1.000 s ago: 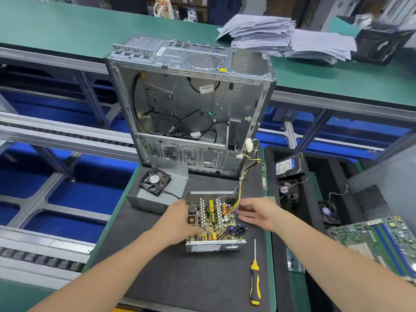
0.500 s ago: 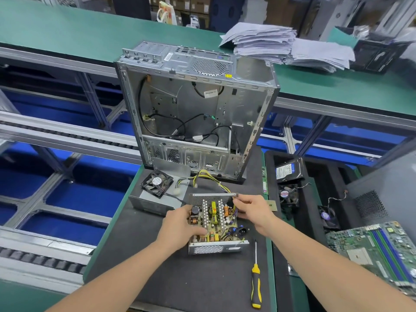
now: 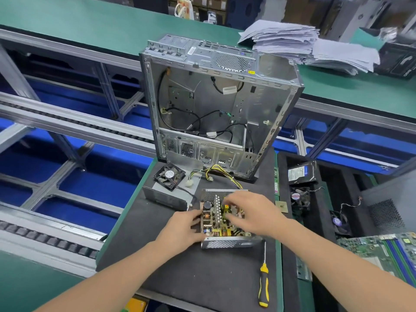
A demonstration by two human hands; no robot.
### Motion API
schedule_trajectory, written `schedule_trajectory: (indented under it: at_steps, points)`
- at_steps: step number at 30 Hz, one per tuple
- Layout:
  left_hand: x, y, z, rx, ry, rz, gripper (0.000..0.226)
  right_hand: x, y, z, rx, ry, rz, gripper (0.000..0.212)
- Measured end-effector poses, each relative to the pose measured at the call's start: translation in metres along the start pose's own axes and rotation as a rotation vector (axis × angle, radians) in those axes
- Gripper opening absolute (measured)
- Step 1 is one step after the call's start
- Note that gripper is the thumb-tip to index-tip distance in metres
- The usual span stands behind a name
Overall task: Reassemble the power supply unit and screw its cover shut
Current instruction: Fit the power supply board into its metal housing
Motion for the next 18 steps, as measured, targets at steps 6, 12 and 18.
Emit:
schedule_trajectory:
  at_steps: [6,12,18]
  points:
    - [-0.007,-0.013,-0.008,0.193,-0.157,0.303,0.08,0.028,0.03,0.032,-0.295,0.268,-0.365,0.052]
    - [-0.004,-0.012,-0.007,0.18,-0.215,0.286,0.095,0.044,0.031,0.031,-0.301,0.268,-0.452,0.033]
    - [-0.002,-0.013,0.001,0.193,-0.175,0.325,0.097,0.044,0.039,0.033,-0.347,0.322,-0.398,0.017]
Point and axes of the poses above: each hand's wrist, its own z-axis towards the middle knuckle, its own x-axis out of the palm, y = z × x, the point moved 9 cm from there along z, towards the middle knuckle, and after that the axes turned 9 degrees about -x, right-handed, at the moved point
